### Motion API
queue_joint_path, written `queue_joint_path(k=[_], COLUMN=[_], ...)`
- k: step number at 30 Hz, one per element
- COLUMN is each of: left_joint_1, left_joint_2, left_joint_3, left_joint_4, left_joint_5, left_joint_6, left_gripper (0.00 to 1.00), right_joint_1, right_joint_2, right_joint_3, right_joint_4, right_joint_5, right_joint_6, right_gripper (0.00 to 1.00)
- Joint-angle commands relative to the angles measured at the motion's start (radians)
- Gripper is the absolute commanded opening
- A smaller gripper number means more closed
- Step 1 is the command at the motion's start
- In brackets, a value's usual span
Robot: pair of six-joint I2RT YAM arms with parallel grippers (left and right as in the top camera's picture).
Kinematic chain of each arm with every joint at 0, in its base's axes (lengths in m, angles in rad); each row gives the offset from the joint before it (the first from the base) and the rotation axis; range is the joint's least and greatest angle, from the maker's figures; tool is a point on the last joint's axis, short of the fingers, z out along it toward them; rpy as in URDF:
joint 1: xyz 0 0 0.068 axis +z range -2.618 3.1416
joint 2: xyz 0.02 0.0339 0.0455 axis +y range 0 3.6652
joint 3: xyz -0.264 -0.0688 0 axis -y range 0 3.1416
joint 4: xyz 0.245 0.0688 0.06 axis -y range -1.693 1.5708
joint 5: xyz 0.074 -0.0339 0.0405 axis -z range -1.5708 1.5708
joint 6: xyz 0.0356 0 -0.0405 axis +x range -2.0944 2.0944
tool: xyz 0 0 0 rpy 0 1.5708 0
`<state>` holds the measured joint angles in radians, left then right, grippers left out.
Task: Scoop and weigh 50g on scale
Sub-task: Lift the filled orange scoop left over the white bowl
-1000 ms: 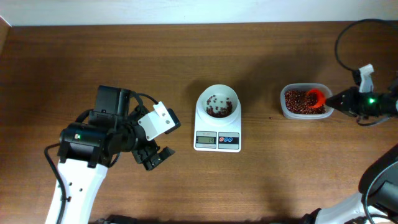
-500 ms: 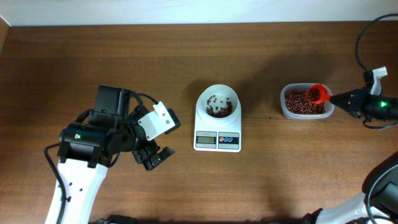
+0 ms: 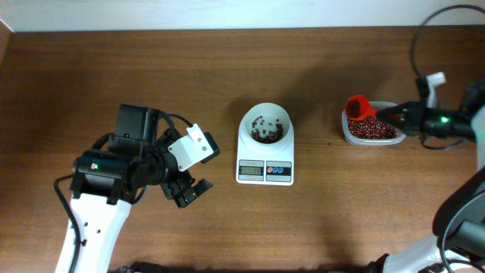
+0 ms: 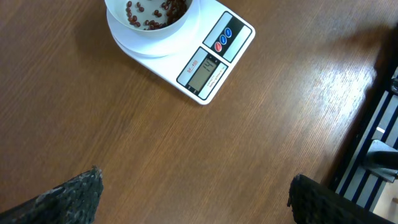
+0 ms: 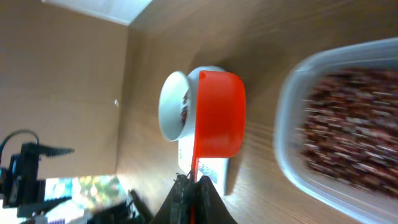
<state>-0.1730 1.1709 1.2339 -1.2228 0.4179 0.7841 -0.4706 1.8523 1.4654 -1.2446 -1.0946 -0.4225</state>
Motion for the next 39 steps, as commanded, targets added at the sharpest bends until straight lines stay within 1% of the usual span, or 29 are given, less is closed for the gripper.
queue_joint_path(k=[1, 7, 14, 19, 27, 28, 30, 31, 34, 37, 39], left_joint_1=[-0.003, -0.003, -0.003, -0.003, -0.003, -0.003, -0.003, -0.003, -0.003, -0.003, -0.003], left_joint_2=[-0.003, -0.003, -0.003, -0.003, -0.003, -0.003, -0.003, -0.003, -0.003, -0.003, -0.003], left_joint_3=[-0.006, -0.006, -0.006, -0.006, -0.006, -0.006, -0.006, -0.006, -0.006, -0.006, -0.006], left_joint_4=[-0.001, -0.001, -0.001, -0.001, -0.001, -0.001, -0.001, -0.001, -0.001, -0.002, -0.001], left_joint_5=[0.004, 0.004, 0.004, 0.004, 0.004, 0.004, 0.004, 0.004, 0.004, 0.004, 0.004], left_joint_6=[-0.012, -0.012, -0.012, -0.012, -0.012, -0.012, -0.012, -0.012, -0.012, -0.012, -0.012], left_gripper=[0.99, 0.99, 0.99, 0.99, 0.99, 0.99, 0.99, 0.99, 0.99, 0.99, 0.99], right_joint_1=[0.093, 0.262, 0.417, 0.473, 0.55, 0.552, 0.554, 0.555, 0.555, 0.555, 0.555], right_joint_2=[0.006, 0.006, 0.006, 0.006, 0.006, 0.006, 0.006, 0.006, 0.006, 0.006, 0.006], right_joint_3=[-0.01, -0.01, -0.01, -0.01, -0.01, -0.01, -0.01, -0.01, -0.01, -0.01, -0.01], right_joint_4=[0.009, 0.059, 0.14, 0.185, 0.317, 0.327, 0.327, 0.32, 0.301, 0.253, 0.251], right_joint_5=[-0.039, -0.039, -0.038, -0.018, 0.14, 0.15, 0.15, 0.148, 0.129, 0.064, 0.063], right_joint_6=[-0.019, -0.014, 0.019, 0.019, 0.007, -0.007, -0.081, -0.147, -0.242, -0.435, -0.492], right_gripper=[0.04, 0.04, 0.04, 0.04, 0.04, 0.04, 0.04, 0.04, 0.04, 0.04, 0.04])
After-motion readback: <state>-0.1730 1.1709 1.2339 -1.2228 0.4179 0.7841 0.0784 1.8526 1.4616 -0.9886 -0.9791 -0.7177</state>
